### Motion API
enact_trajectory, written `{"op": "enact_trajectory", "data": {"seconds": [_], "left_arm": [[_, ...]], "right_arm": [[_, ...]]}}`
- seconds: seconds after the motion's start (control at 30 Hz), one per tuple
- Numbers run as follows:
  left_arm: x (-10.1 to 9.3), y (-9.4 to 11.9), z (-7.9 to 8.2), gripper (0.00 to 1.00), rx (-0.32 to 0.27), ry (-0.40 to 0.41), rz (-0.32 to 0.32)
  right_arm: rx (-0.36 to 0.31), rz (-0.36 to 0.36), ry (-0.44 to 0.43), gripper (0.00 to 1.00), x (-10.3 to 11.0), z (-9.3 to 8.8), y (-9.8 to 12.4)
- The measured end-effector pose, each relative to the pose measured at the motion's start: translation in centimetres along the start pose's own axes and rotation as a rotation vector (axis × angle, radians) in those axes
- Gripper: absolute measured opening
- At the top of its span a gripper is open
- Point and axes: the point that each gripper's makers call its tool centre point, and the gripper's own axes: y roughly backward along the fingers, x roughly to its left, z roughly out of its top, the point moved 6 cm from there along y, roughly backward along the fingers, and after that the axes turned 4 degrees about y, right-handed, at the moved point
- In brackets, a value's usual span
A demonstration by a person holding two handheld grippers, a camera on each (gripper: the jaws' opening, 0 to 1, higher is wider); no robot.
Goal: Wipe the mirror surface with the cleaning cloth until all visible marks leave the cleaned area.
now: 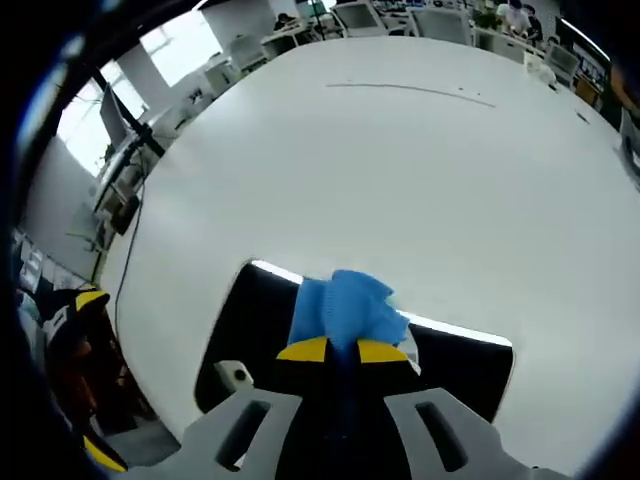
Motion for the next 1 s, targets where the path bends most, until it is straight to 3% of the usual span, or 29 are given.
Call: {"op": "enact_trajectory", "data": {"seconds": [0.27, 0.4, 0.5, 1.0], "left_arm": [[0.2, 0.1, 0.6, 1.00, 0.006, -0.025, -0.013], [1.0, 0.0, 1.0, 1.00, 0.002, -0.025, -0.003], [1.4, -0.1, 1.1, 1.00, 0.000, -0.017, 0.003], [1.2, 0.0, 1.0, 1.00, 0.009, -0.030, 0.006]], "right_arm": [[0.006, 0.002, -0.020, 0.03, -0.5, 0.9, -0.4], [0.002, 0.022, 0.026, 0.03, -0.7, 0.9, -0.6], [0.001, 0.042, -0.022, 0.03, -0.9, 0.8, -0.4], [-0.006, 0.032, 0.000, 0.03, -1.7, 0.3, 0.2]]}}
